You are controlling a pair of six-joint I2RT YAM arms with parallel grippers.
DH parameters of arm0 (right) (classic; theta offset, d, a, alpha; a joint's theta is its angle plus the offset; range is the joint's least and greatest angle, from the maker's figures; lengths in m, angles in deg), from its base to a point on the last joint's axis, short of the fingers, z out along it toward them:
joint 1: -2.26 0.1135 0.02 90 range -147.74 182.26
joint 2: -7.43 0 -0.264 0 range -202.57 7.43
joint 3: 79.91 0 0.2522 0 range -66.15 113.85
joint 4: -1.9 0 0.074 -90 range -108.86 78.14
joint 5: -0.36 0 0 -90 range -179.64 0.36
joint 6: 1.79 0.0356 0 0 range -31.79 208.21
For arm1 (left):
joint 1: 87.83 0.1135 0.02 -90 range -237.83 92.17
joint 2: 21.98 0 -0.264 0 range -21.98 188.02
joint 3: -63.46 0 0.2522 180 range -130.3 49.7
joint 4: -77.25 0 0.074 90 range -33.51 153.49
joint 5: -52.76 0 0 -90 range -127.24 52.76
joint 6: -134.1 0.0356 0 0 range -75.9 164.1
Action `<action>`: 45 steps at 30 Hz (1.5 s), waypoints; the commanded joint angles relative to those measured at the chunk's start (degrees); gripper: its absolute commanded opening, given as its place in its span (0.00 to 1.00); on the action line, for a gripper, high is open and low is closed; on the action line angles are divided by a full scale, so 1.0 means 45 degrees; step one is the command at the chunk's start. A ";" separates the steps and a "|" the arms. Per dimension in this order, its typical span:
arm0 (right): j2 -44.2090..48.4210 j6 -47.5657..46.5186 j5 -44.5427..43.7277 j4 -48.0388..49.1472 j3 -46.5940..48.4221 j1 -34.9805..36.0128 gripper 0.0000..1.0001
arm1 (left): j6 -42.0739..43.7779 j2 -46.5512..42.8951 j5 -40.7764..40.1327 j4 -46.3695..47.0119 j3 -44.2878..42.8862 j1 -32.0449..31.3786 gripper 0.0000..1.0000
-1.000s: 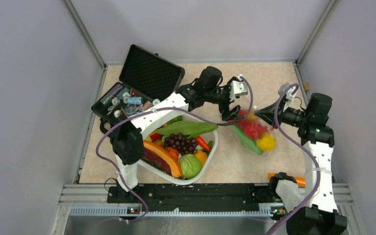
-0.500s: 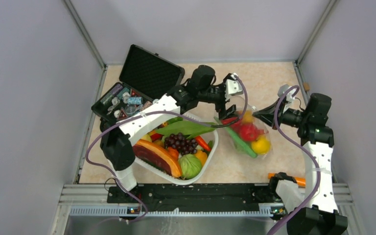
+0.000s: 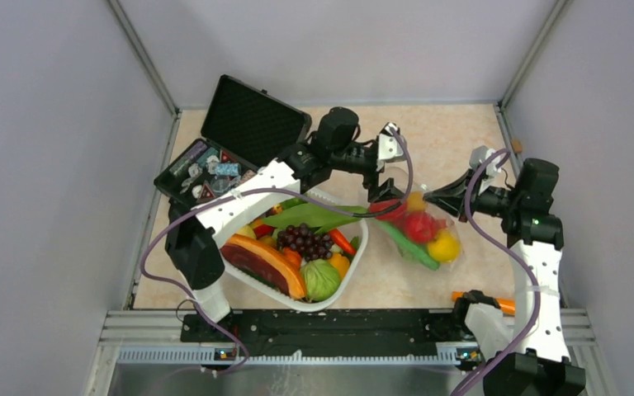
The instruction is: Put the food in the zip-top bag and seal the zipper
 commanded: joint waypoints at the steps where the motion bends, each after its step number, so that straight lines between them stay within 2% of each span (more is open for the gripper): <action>1: 0.0373 -0.0386 0.1115 0.0346 0.0317 0.0138 0.00 | 0.0238 0.0403 0.1041 -0.0474 -0.0598 0.0049 0.99; 11: 0.0383 -0.0378 0.1223 0.0347 0.0228 0.0248 0.00 | 0.0634 0.1476 0.1923 -0.1633 -0.2008 0.0214 0.99; 15: 0.0410 -0.0408 0.1175 0.0360 0.0166 0.0275 0.00 | 0.0436 0.1644 0.2468 -0.1441 -0.2126 0.0338 0.99; 20: 0.0425 -0.0427 0.1117 0.0388 0.0195 0.0275 0.00 | 0.0726 0.2103 0.3049 -0.2563 -0.2646 0.0439 0.99; 24: 0.0382 -0.0429 0.1159 0.0385 0.0222 0.0275 0.00 | 0.0692 0.2364 0.3253 -0.2681 -0.2679 0.0439 0.98; 30: 0.0398 -0.0449 0.1168 0.0376 0.0263 0.0275 0.00 | 0.0638 0.2906 0.3170 -0.3122 -0.3152 0.0439 0.85; 33: 0.0388 -0.0437 0.1118 0.0408 0.0210 0.0276 0.00 | 0.0450 0.3113 0.3281 -0.3093 -0.3379 0.0429 0.74; 36: 0.0379 -0.0450 0.1061 0.0442 0.0185 0.0285 0.00 | 0.0346 0.3304 0.3321 -0.3070 -0.3485 0.0427 0.56; 38: 0.0350 -0.0457 0.1076 0.0451 0.0179 0.0280 0.00 | 0.0292 0.3360 0.3346 -0.3055 -0.3526 0.0438 0.55; 41: 0.0357 -0.0477 0.1011 0.0494 0.0151 0.0276 0.00 | 0.0246 0.3410 0.3376 -0.3004 -0.3524 0.0437 0.47; 45: 0.0347 -0.0467 0.0837 0.0554 0.0103 0.0287 0.00 | -0.0042 0.3432 0.3132 -0.2697 -0.3544 0.0435 0.25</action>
